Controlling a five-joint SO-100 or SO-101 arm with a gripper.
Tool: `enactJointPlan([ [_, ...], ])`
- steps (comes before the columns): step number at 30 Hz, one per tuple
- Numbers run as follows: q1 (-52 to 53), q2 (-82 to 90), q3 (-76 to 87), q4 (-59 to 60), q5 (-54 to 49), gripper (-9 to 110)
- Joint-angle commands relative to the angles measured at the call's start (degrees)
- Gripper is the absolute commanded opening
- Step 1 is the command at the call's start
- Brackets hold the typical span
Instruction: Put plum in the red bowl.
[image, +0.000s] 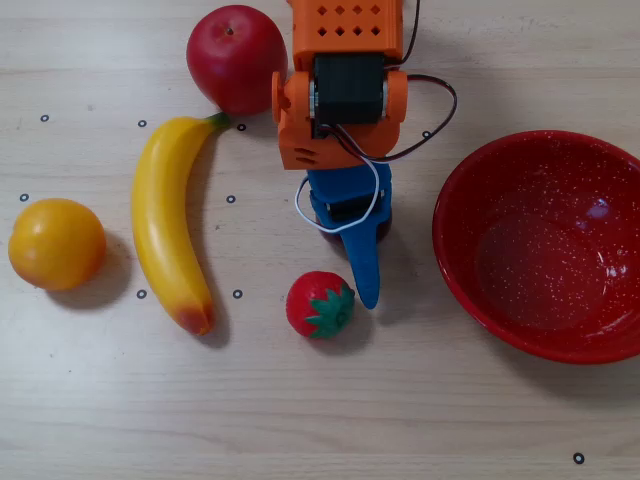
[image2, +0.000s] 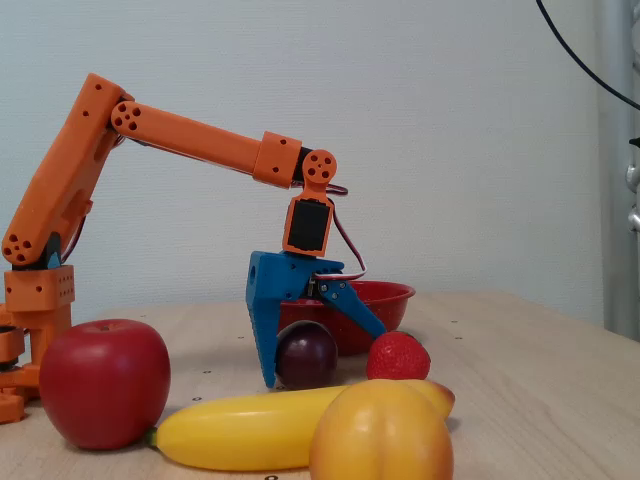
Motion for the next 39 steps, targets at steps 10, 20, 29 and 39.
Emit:
enactJointPlan([
  [10,3.3,4.7,-3.1,3.9,0.8,57],
  [20,3.3,3.3,-4.3,3.3,0.8,57],
  [29,3.0,2.4,-5.1,3.8,1.3,56],
  [39,2.7,1.8,-5.5,3.7,1.9,47],
])
